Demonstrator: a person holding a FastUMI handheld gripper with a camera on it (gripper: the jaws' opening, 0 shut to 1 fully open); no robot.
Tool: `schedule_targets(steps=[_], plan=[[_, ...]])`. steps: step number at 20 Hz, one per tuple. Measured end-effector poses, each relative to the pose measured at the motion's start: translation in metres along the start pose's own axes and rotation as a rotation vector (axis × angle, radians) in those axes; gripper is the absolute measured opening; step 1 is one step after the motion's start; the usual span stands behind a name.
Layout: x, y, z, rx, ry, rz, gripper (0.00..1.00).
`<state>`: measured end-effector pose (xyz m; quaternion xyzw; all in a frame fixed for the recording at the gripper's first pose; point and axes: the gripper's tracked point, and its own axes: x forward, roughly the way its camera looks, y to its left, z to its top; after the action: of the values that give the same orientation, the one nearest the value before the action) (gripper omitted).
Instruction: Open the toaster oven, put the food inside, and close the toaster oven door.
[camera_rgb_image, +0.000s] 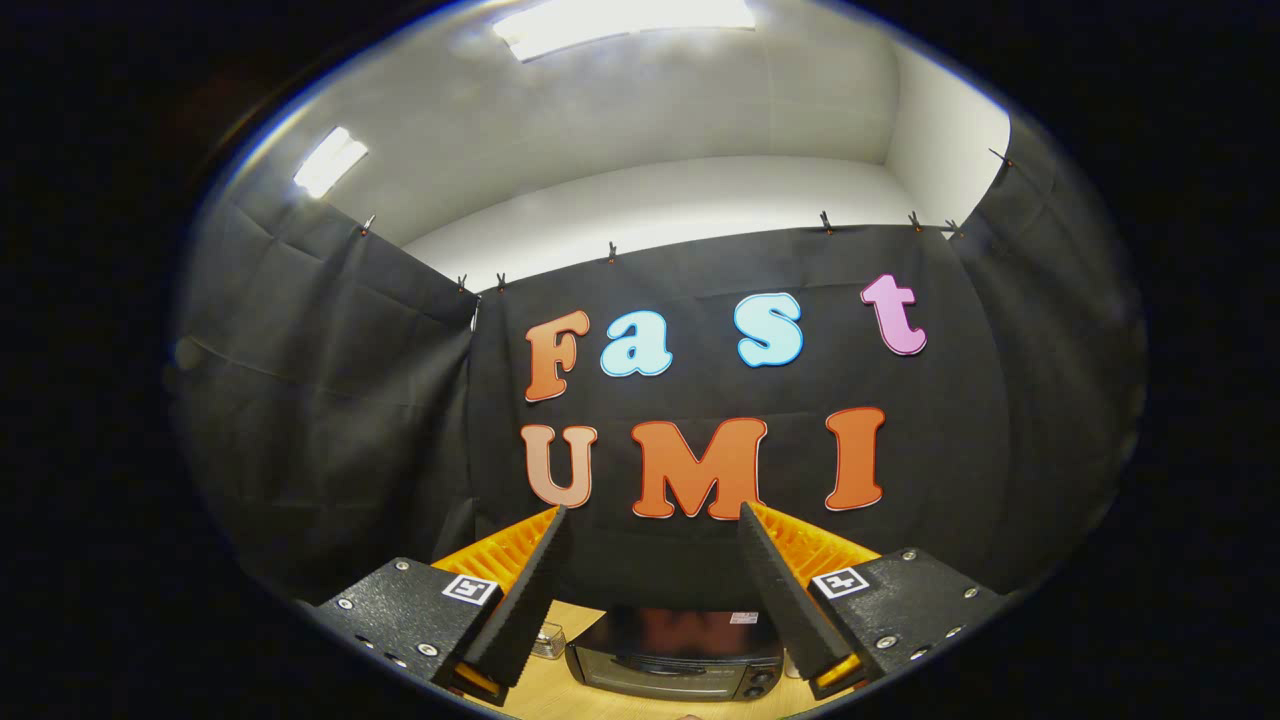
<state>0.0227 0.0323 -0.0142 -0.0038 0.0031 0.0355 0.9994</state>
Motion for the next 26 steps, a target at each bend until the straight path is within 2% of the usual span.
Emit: schedule_targets(steps=[4, 8, 13, 21, 26], plan=[[0.010, 0.009, -0.020, -0.007, 0.013, 0.017, 0.98], [0.015, 0.015, -0.063, 0.020, 0.040, 0.023, 0.98], [0.023, 0.020, -0.117, -0.012, 0.056, 0.020, 0.98], [0.056, 0.015, -0.252, 0.011, 0.240, -0.024, 0.99], [0.080, 0.000, -0.318, -0.047, 0.324, -0.090, 0.99]])
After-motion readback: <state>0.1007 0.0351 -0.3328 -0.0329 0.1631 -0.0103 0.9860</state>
